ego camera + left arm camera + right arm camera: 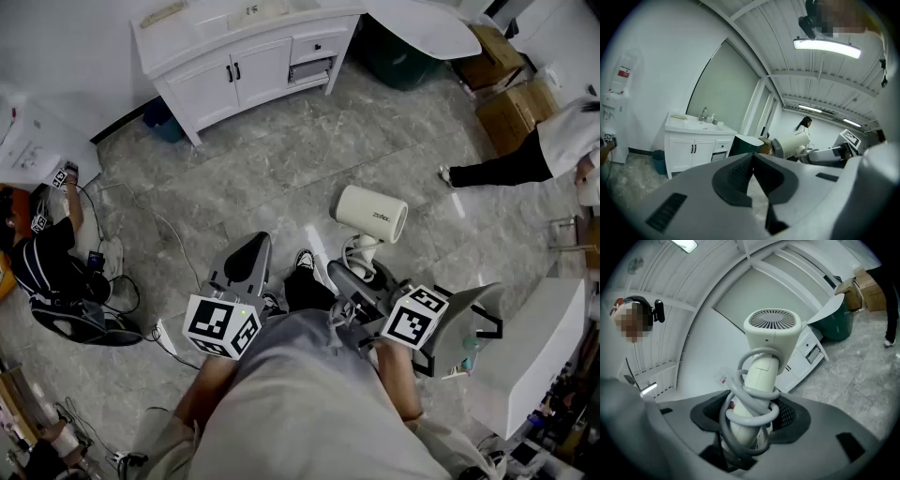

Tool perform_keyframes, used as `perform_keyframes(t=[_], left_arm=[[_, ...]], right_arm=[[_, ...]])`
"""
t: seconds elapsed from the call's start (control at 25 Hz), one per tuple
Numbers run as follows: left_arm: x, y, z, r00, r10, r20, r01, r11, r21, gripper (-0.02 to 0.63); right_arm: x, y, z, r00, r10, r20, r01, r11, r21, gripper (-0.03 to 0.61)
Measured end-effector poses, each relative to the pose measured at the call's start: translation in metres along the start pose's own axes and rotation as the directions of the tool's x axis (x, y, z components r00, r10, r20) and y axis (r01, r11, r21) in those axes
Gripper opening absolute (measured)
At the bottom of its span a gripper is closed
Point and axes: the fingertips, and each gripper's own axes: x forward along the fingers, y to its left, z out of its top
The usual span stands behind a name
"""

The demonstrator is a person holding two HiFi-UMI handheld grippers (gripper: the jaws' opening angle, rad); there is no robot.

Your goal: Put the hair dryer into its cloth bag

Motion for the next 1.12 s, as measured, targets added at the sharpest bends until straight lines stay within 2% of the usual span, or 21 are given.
perform_keyframes(t=[0.24, 0.44, 0.88, 1.12], left_arm=[[0.042, -0.008, 0.007, 1.000, 0.004, -0.003, -0.004, 1.000, -0.009, 0.008], [0.077, -0.006, 0.017, 1.000, 0.022, -0.006, -0.022, 1.000, 0.000, 0.008], [0.148, -0.025, 0.025, 0.998, 0.070, 0.004, -0.070, 0.998, 0.002, 0.008], [0.174, -0.014, 0.029, 0.995, 0.097, -0.016, -0.097, 0.995, -0.009, 0.008]], right_arm=[[-0.004, -0.028, 0.034, 1.000, 0.004, -0.011, -0.004, 0.999, -0.032, 0.257], [0.000, -0.048, 0.067, 0.999, 0.039, -0.015, -0.040, 0.998, -0.052, 0.258], [-0.005, -0.106, 0.121, 0.994, 0.095, -0.054, -0.097, 0.994, -0.039, 0.259], [0.005, -0.129, 0.137, 0.992, 0.090, -0.083, -0.091, 0.996, -0.009, 0.259]])
